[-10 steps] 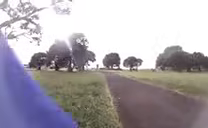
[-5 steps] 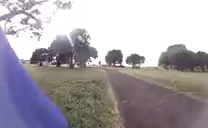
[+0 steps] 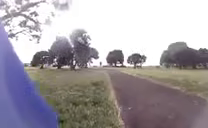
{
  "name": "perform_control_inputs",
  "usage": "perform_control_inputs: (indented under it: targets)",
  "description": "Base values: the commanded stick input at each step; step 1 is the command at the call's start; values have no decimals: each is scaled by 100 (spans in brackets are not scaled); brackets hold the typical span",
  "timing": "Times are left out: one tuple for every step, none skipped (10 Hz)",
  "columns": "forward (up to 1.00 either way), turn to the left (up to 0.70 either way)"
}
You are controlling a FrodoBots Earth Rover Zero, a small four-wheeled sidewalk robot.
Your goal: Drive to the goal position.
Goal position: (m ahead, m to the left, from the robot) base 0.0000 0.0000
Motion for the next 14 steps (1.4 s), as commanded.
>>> perform_control_inputs:
  targets:
    - [15,0]
    - [32,0]
    - [49,0]
    - [65,0]
    - [70,0]
    - [70,0]
    - [70,0]
    - [70,0]
    - [70,0]
    - [70,0]
    - [70,0]
    - [70,0]
    - [70,0]
    - [70,0]
